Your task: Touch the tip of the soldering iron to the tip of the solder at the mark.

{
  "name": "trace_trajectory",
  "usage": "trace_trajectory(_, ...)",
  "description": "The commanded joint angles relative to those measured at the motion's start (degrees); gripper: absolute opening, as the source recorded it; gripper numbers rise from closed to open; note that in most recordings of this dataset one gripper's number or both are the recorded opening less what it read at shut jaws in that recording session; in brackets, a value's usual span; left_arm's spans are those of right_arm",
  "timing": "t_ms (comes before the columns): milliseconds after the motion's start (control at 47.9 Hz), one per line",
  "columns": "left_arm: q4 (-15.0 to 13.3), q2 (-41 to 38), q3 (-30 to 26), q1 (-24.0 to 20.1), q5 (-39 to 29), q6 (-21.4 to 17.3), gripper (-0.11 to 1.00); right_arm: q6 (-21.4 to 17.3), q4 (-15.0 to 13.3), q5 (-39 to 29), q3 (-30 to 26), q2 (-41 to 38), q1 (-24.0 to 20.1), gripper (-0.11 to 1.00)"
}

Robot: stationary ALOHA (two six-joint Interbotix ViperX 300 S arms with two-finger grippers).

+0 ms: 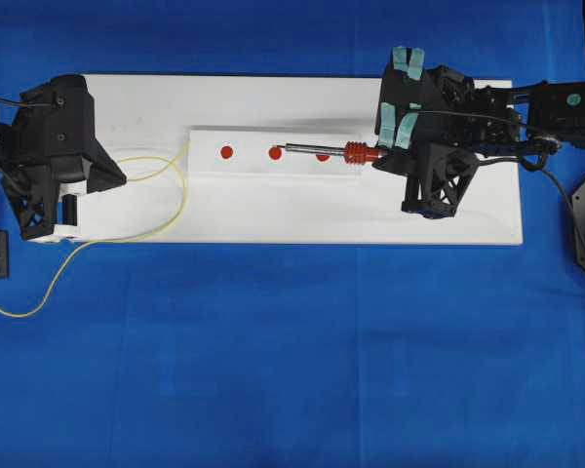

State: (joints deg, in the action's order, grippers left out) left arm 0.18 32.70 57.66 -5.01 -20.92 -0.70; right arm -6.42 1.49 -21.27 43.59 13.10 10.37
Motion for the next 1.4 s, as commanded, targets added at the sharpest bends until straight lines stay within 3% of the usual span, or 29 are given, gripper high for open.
trace_trajectory(0, 0.0, 0.1, -1.3, 0.1, 0.8, 0.1, 0.02, 0.1, -0.2, 0.5, -0.6, 1.2, 0.0, 0.06)
trace_trajectory(209, 0.0, -2.6, -3.0, 0.7, 4.0, 0.0, 0.02, 0.1, -0.2, 0.5, -0.6, 1.1, 0.0, 0.06)
trace_trajectory(690, 0.1, -20.0, -14.5, 1.9, 5.5, -1.1, 0.02, 0.1, -0.2, 0.5, -0.3, 1.1, 0.0, 0.06)
trace_trajectory(940, 0.1, -25.0, -16.0, 1.5, 9.1, -1.3, 0.02, 0.2, -0.3, 0.8, -0.3, 1.0, 0.0, 0.06)
trace_trajectory(1379, 0.0, -27.0, -16.0, 0.0, 9.8, -1.2, 0.02, 0.2, -0.2, 2.2, 0.7, 0.7, -0.1, 0.06)
